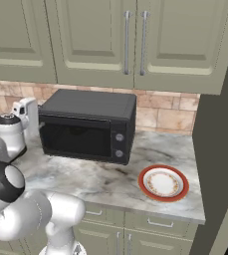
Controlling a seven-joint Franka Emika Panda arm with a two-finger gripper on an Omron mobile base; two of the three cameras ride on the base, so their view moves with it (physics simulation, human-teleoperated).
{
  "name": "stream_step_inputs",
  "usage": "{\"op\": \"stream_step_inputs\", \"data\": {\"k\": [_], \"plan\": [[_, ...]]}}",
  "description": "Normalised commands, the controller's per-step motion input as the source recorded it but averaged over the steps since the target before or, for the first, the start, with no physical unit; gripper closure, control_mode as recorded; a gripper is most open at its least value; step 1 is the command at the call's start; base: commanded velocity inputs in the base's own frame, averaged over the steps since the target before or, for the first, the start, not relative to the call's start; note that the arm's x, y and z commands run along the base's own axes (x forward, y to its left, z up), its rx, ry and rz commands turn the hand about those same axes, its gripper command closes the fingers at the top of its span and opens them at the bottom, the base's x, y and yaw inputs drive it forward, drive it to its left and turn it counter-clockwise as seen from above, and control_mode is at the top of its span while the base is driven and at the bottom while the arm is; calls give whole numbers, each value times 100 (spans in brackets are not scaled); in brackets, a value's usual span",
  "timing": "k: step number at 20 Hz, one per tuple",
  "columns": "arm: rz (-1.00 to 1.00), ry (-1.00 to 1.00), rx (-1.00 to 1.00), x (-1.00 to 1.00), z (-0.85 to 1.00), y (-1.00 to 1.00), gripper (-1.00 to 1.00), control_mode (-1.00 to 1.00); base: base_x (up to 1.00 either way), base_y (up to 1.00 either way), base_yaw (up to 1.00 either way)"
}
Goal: Pick up the bagel from the plate, place it on the toaster oven rack, close the door, and set the timer.
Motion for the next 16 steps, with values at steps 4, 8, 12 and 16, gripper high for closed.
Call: {"op": "stream_step_inputs", "data": {"k": [4, 8, 12, 16], "plan": [[2, 9, 0, 11, 18, 95, -100, -100, 0, 0, 0], [1, 4, 0, -18, 32, 73, -100, -100, 0, 0, 0], [-7, 0, 2, -98, 12, -7, -100, -100, 0, 0, 0], [-32, 4, 18, -92, -2, -69, -100, -100, 0, 0, 0]]}}
